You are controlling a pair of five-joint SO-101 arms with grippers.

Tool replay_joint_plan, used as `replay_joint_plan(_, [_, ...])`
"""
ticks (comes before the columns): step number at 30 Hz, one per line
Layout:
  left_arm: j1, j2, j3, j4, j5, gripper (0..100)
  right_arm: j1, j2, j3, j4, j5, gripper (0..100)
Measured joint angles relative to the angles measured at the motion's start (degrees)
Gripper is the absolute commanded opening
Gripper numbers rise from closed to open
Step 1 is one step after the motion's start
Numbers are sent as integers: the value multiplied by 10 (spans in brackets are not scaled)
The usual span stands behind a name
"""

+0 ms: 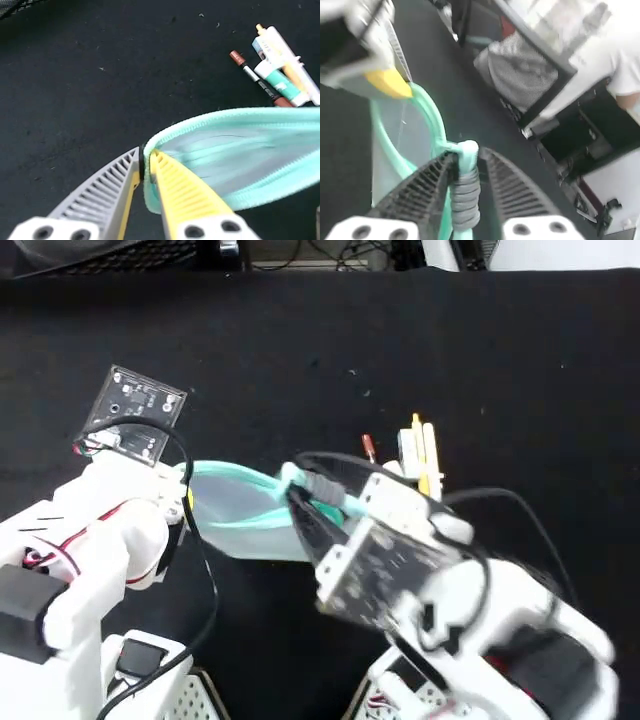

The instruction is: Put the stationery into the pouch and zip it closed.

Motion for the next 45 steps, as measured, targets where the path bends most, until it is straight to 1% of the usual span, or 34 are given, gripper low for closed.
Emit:
replay_joint_plan(4, [-25,3,0,0,-13,30,-3,19,-74,54,-18,239])
replay_joint_plan(7, [-47,3,0,0,-24,30,-3,25,-127,63,-44,234])
replay_joint_plan(10, [-70,3,0,0,-33,30,-3,25,-175,65,-52,234])
replay_joint_plan(13, [-94,0,0,0,-37,30,4,25,-192,66,-52,234])
replay_joint_plan(16, [-116,0,0,0,-37,30,68,25,-178,71,-52,234])
replay_joint_plan(19, [-133,-1,2,0,-37,30,167,25,-132,74,-52,233])
replay_joint_plan(22, [-146,-2,7,0,-37,30,272,25,-56,75,-52,233])
replay_joint_plan(24, [-146,-2,9,0,-38,30,334,25,20,71,-52,233])
replay_joint_plan(26, [-146,-3,13,0,-38,30,368,38,108,43,-52,233])
replay_joint_plan(28, [-148,-4,18,-2,-38,30,384,74,200,-4,-52,233])
replay_joint_plan(31, [-148,-4,24,-5,-38,30,389,110,323,-109,-54,228])
replay_joint_plan(34, [-149,-4,27,-5,-38,30,389,156,404,-236,-54,168])
replay_joint_plan(35, [-149,-4,29,-5,-39,30,390,175,418,-277,-54,155])
replay_joint_plan(37, [-150,-5,36,-6,-39,30,390,223,431,-348,-54,166])
replay_joint_plan(39, [-150,-5,38,-6,-39,30,389,280,431,-395,-54,176])
replay_joint_plan(42, [-150,-5,38,-6,-39,30,390,380,416,-424,-54,178])
replay_joint_plan(45, [-150,-5,38,-6,-39,30,391,484,360,-431,-54,178])
